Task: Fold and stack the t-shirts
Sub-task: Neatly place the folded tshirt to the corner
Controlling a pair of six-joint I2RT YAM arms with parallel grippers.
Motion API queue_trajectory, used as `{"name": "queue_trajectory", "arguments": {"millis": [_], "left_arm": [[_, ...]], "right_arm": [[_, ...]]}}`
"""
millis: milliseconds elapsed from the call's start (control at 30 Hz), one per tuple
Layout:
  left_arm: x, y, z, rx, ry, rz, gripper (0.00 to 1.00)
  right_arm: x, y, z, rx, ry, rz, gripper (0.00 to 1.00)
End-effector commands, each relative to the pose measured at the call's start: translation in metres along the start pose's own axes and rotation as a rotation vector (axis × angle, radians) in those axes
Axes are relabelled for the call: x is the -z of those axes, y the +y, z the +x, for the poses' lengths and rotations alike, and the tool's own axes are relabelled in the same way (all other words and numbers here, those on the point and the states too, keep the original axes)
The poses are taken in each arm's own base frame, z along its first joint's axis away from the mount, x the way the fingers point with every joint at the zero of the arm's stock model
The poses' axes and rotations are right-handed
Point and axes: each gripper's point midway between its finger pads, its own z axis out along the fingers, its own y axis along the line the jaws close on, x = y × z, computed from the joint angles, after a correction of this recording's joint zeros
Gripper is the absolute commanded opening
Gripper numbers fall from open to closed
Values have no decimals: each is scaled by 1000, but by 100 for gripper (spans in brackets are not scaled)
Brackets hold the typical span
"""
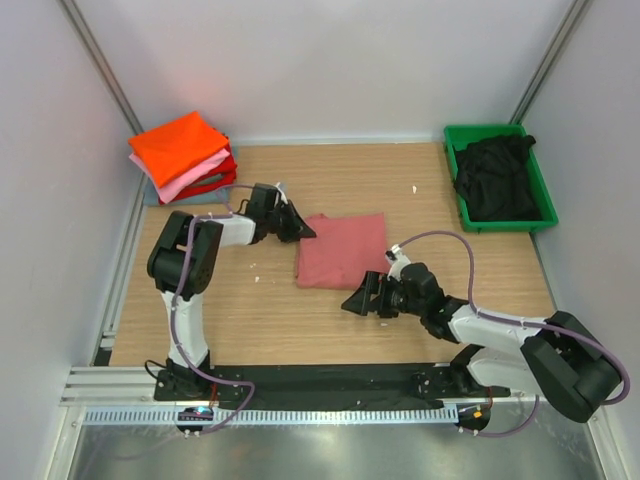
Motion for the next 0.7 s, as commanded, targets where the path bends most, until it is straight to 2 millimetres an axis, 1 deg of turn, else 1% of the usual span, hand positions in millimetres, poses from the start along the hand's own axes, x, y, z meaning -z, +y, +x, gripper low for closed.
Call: {"name": "queue_trajectory", "arguments": {"millis": [0,33,67,100,133,167,200,233,300,333,367,400,433,467,500,533,600,667], "left_arm": [[15,-1,3,0,22,-43,0],[23,-2,2,3,31,-73,0],[29,-13,-12,-14,8,-65,0],[38,-17,-14,-23,10,-83,0],[43,-20,-21,-30,-3,-91,0],[48,-29,-34,-43,-25,-83,0],[53,-28,-36,-47,-18,-103,0],[57,-35,-46,-58,-39,-103,0],[62,-31,-51,-48,-36,-129,0],[64,-37,-59,-52,-52,-125,0],[67,-37,-65,-47,-64,-137,0],[71,-33,-65,-31,-55,-167,0],[73,-39,-74,-37,-72,-170,0],[75,-38,-79,-37,-89,-192,0],[78,-36,-78,-28,-82,-216,0],[81,-40,-85,-30,-101,-224,0],[84,-39,-88,-24,-110,-249,0],[86,-42,-91,-10,-121,-254,0]], "right_arm": [[5,14,-12,42,-68,-57,100],[7,12,-10,42,-72,-60,100],[9,13,-11,42,-83,-66,100],[12,16,-14,48,-105,-76,100],[13,14,-12,46,-109,-73,100],[15,15,-13,48,-115,-78,100],[16,13,-13,46,-123,-73,100],[17,14,-13,50,-127,-79,100],[18,14,-13,48,-132,-82,100],[18,15,-14,50,-136,-86,100],[19,16,-14,52,-138,-91,100],[19,15,-13,53,-138,-92,100],[20,16,-13,53,-143,-96,100],[21,16,-14,56,-149,-100,100],[22,17,-13,58,-152,-105,100],[23,17,-13,59,-154,-107,100],[26,19,-13,65,-165,-120,100],[27,18,-14,63,-171,-118,100]]}}
